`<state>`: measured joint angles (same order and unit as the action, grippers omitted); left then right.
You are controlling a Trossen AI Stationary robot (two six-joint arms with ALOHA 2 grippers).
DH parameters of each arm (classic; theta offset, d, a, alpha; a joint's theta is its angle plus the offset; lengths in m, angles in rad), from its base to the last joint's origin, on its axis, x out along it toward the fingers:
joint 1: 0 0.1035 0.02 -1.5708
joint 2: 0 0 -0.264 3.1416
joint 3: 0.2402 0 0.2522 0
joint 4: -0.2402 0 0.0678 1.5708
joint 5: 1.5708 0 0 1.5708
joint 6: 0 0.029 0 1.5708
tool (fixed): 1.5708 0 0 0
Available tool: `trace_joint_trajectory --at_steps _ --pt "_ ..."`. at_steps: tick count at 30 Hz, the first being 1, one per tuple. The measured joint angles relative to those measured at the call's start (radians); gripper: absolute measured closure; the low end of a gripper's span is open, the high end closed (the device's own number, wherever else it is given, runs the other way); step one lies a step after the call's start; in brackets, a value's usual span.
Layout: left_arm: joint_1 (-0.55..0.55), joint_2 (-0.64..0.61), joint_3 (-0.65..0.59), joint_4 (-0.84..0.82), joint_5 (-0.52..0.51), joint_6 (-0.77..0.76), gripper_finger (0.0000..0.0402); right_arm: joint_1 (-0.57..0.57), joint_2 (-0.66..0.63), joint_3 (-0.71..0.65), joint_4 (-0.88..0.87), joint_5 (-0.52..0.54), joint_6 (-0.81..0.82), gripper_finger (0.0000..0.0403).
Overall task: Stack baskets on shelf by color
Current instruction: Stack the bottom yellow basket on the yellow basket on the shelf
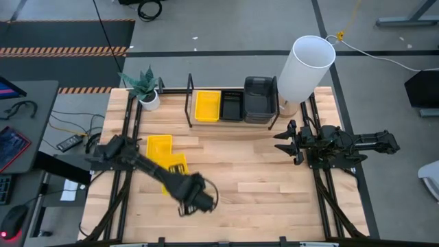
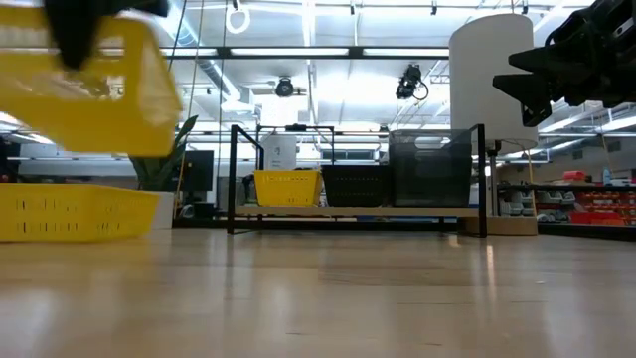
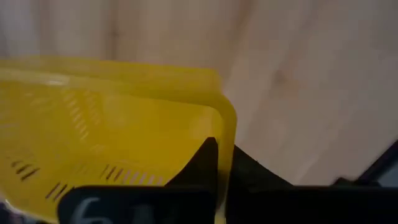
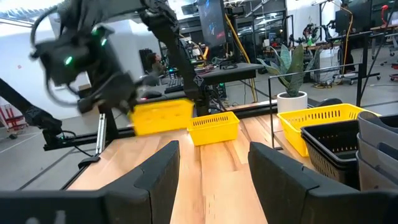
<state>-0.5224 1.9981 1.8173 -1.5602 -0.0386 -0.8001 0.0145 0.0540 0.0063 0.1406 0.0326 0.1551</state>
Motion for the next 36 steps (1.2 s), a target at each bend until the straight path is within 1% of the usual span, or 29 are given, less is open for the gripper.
trace_joint_trajectory --at_steps 3,4,6,10,14,17,20,24,29,31,34,36 --pt "0.054 -0.039 0.027 -0.003 -0.047 0.070 0.0398 0.000 0.000 0.000 0.000 0.000 0.000 0.0206" --pt "0.069 -0.053 0.026 -0.006 -0.072 0.085 0.0398 0.000 0.000 0.000 0.001 0.000 0.000 0.0206" --pt "0.100 -0.077 0.001 -0.011 -0.085 0.127 0.0398 0.000 0.000 0.000 0.000 0.000 0.000 0.0206" --pt "0.134 -0.150 -0.134 -0.012 -0.112 0.158 0.0398 0.000 0.000 0.000 0.000 0.000 0.000 0.0206" --pt "0.152 -0.257 -0.300 -0.012 -0.121 0.151 0.0398 0.000 0.000 0.000 0.000 0.000 0.000 0.0206" --pt "0.155 -0.338 -0.395 -0.012 -0.139 0.142 0.0398 0.000 0.000 0.000 0.000 0.000 0.000 0.0206" --pt "0.155 -0.388 -0.478 -0.008 -0.160 0.142 0.0398 0.000 0.000 0.000 0.001 0.000 0.000 0.0206" --pt "0.155 -0.422 -0.577 0.018 -0.191 0.142 0.0398 0.000 0.000 0.000 0.000 0.000 0.000 0.0206" --pt "0.155 -0.423 -0.671 0.095 -0.221 0.177 0.0395 0.000 0.000 0.000 0.001 0.000 0.000 0.0206" --pt "0.163 -0.423 -0.704 0.144 -0.208 0.189 0.0396 0.000 0.000 0.000 0.000 0.000 0.000 0.0206" --pt "0.176 -0.423 -0.745 0.208 -0.154 0.212 0.0397 0.000 0.000 0.000 0.001 0.000 0.000 0.0206" --pt "0.175 -0.423 -0.762 0.239 -0.138 0.232 0.0397 0.000 0.000 0.000 0.000 0.000 0.000 0.0206"
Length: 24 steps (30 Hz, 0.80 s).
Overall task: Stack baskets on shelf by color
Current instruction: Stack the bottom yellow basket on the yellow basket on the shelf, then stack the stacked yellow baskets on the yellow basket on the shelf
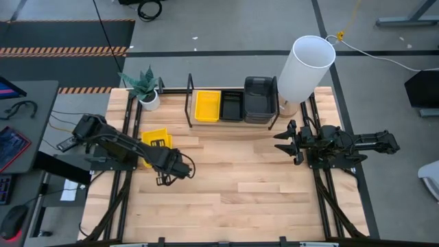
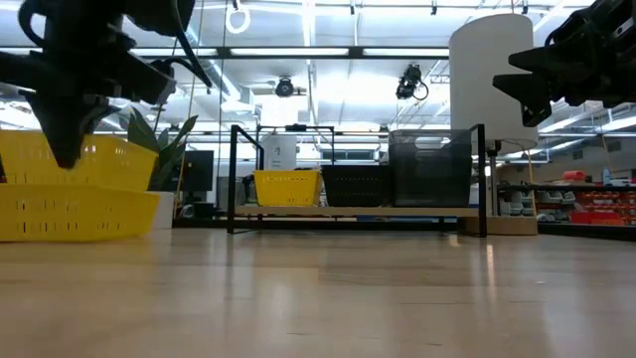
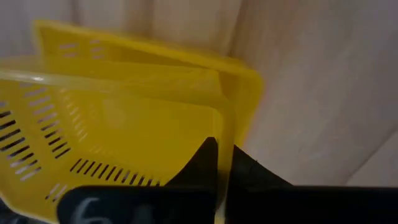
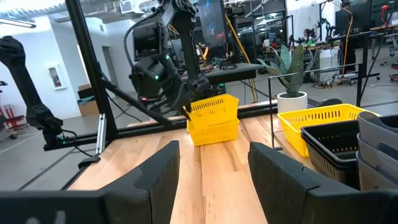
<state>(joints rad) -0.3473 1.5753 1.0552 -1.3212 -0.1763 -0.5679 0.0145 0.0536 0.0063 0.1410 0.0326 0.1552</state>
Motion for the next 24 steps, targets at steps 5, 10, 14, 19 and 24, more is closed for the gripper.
trace_joint_trajectory --at_steps 5,10,14,19,24 --pt "0.000 0.001 -0.015 0.031 0.007 0.004 0.0381 0.000 0.000 0.000 0.000 0.000 0.000 0.0206" --pt "0.000 0.001 -0.015 0.031 0.014 -0.021 0.0337 0.000 0.000 0.000 0.000 0.000 0.000 0.0206" --pt "0.004 0.001 -0.015 0.031 0.065 -0.042 0.0294 0.000 0.000 0.000 0.000 0.000 0.000 0.0206" --pt "0.003 -0.007 -0.015 0.046 0.129 -0.055 0.0252 0.000 0.000 0.000 0.000 0.000 0.000 0.0206" --pt "-0.018 -0.004 -0.015 0.054 0.090 -0.079 0.0232 0.000 0.000 0.000 0.000 0.000 0.000 0.0206"
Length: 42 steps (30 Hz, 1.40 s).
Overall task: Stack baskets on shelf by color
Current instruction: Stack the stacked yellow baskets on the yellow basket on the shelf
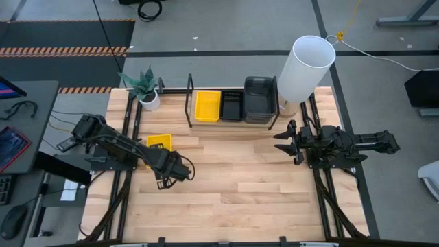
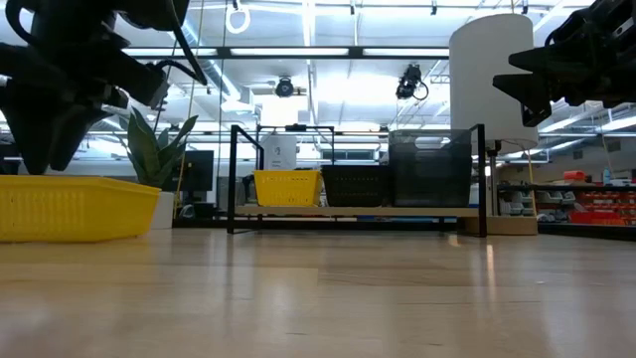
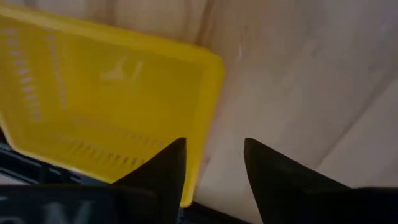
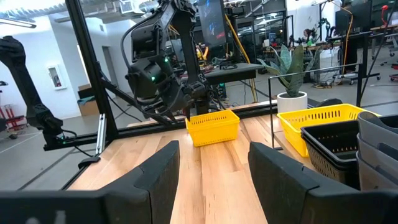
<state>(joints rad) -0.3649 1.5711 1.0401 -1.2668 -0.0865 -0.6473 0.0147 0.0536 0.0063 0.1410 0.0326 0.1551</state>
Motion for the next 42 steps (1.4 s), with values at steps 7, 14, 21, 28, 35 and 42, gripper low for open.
trace_joint_trajectory --at_steps 7,14,21,28,35,42 --pt "-0.009 0.000 0.000 -0.002 -0.067 -0.021 0.0225 0.000 0.000 0.000 0.000 0.000 0.000 0.0206" --pt "-0.009 0.000 0.000 0.031 -0.121 -0.022 0.0244 0.000 0.000 0.000 0.000 0.000 0.000 0.0206" --pt "-0.008 0.000 0.000 0.065 -0.182 -0.012 0.0255 0.000 0.000 0.000 0.000 0.000 0.000 0.0206" --pt "-0.007 0.001 -0.008 0.071 -0.176 -0.011 0.0255 0.000 0.000 0.000 0.000 0.000 0.000 0.0206" --pt "-0.001 0.002 -0.131 0.175 -0.072 -0.035 0.0259 0.000 0.000 0.000 0.000 0.000 0.000 0.0206" --pt "0.004 0.002 -0.158 0.193 -0.086 -0.044 0.0260 0.000 0.000 0.000 0.000 0.000 0.000 0.0206"
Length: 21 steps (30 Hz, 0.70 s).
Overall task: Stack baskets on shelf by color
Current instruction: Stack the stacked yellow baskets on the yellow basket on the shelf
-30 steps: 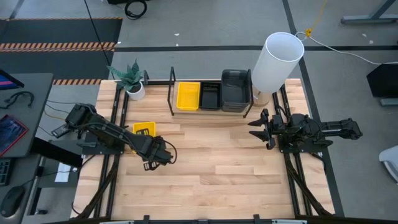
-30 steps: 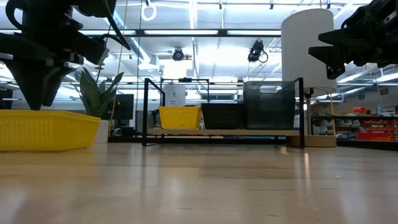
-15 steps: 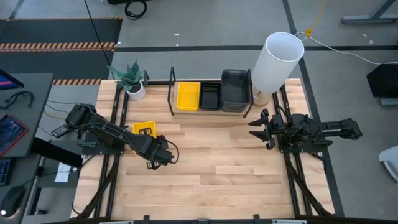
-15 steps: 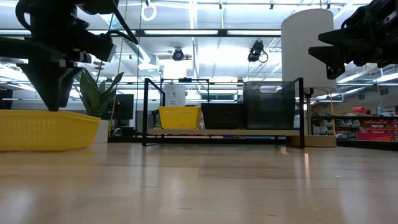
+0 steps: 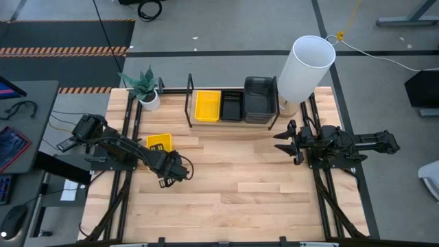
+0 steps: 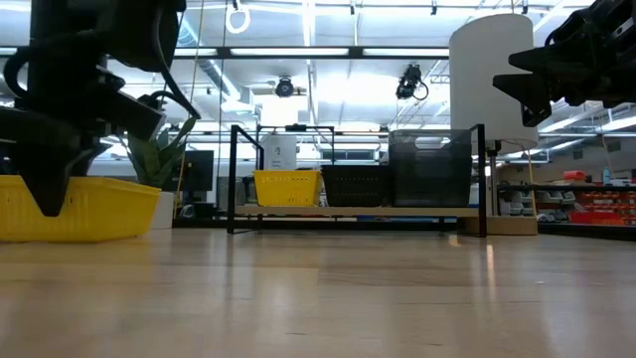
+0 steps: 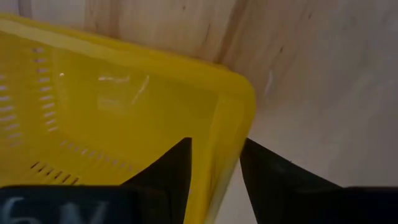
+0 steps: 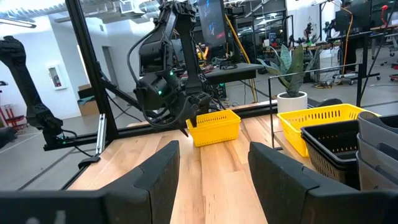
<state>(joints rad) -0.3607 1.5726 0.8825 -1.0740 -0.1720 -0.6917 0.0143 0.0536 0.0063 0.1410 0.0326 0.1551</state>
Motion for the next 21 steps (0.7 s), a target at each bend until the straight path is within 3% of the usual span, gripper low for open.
trace_joint_trajectory --at_steps 6,10,12,21 --pt "0.001 0.000 0.000 0.018 0.007 -0.001 0.0285 0.000 0.000 0.000 0.000 0.000 0.000 0.0206" --pt "0.000 0.000 0.006 0.081 0.032 0.036 0.0369 0.000 0.000 0.000 0.000 0.000 0.000 0.0206" --pt "0.006 0.000 0.031 0.088 0.025 0.048 0.0387 0.000 0.000 0.000 0.000 0.000 0.000 0.0206" --pt "0.095 0.000 0.359 0.101 -0.181 0.249 0.0391 0.000 0.000 0.000 0.000 0.000 0.000 0.0206"
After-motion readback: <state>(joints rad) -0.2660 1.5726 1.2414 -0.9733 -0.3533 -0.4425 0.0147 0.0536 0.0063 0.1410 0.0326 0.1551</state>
